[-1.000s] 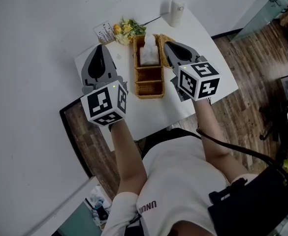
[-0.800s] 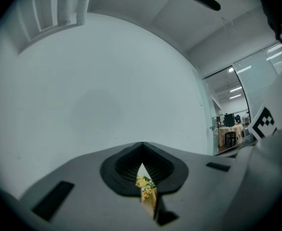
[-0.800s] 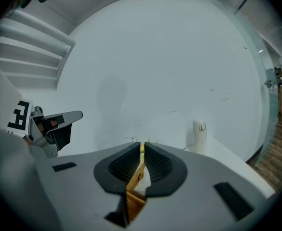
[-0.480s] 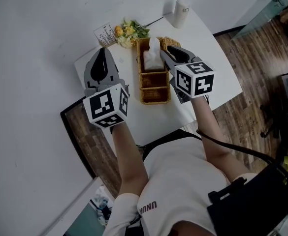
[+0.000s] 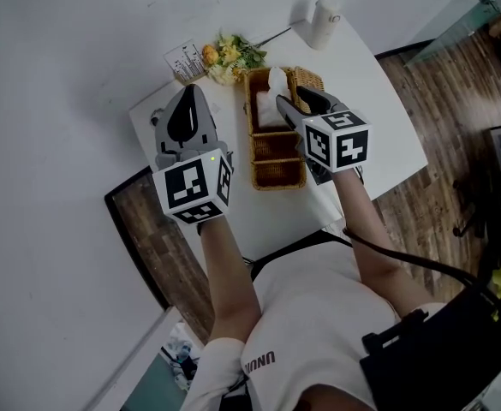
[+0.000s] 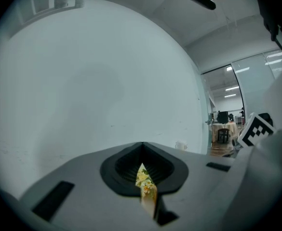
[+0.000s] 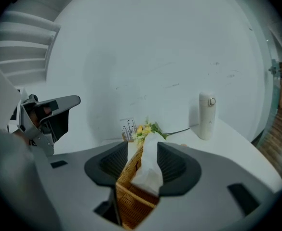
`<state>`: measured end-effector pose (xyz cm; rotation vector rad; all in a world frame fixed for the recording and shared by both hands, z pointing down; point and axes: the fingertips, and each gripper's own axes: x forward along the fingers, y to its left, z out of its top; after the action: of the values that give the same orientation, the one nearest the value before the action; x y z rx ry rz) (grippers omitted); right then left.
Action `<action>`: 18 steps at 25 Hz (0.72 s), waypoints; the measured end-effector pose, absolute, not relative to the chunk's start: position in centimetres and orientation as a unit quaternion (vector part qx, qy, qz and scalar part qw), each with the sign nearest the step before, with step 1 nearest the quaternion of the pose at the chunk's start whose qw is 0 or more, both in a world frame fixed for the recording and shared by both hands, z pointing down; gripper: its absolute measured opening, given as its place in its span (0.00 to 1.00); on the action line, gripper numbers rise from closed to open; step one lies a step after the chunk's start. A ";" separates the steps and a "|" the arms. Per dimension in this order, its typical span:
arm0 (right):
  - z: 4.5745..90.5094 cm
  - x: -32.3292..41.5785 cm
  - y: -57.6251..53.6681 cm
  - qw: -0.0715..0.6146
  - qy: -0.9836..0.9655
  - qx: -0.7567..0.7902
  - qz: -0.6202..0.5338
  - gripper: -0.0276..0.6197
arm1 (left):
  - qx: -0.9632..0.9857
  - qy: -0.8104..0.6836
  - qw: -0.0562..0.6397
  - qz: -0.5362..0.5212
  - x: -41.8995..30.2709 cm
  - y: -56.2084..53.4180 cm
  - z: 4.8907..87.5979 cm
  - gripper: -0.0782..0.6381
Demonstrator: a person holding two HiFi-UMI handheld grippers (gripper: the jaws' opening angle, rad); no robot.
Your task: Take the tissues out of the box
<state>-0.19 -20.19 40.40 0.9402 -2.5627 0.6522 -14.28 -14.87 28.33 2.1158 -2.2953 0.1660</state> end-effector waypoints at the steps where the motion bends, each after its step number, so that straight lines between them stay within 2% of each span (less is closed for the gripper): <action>1: 40.7 -0.4 -20.2 0.172 -0.899 0.330 0.230 0.34 | 0.677 -0.734 0.010 0.054 -14.4 -15.0 28.6 0.13; 18: 45.3 -2.0 -20.9 0.247 -0.880 0.323 0.244 0.41 | 0.693 -0.717 0.030 0.068 -15.4 -17.1 31.4 0.13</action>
<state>-1.98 -20.92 45.29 0.8813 -2.4012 0.6647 -15.37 -17.09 31.40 2.1374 -2.2096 0.2083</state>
